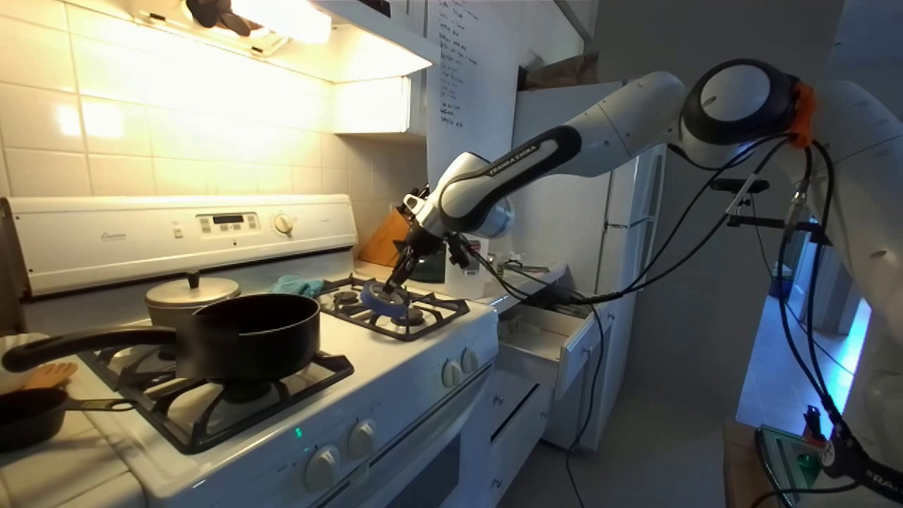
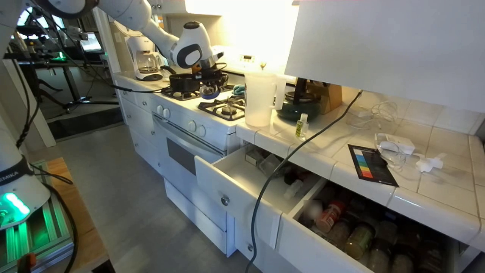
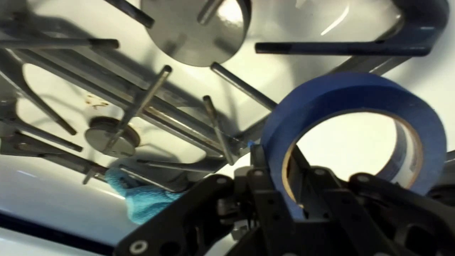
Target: Remove the blue masking tape from the open drawer and put it on the stovetop.
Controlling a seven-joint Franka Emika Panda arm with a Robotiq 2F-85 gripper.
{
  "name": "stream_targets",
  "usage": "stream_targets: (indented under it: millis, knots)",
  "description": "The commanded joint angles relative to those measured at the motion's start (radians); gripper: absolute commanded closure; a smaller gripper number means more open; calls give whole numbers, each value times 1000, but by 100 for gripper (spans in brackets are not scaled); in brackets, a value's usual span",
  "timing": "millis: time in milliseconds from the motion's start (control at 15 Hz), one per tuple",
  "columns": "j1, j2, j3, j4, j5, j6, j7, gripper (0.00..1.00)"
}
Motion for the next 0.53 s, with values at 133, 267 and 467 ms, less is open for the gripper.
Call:
stream_targets:
  millis: [133,267,467]
  knots:
    - [41,137,21,184,31,-208,-164,95]
    - [52,157,12,217,36,-259,-203,95]
    - [63,168,0,262,43,-324,-254,95]
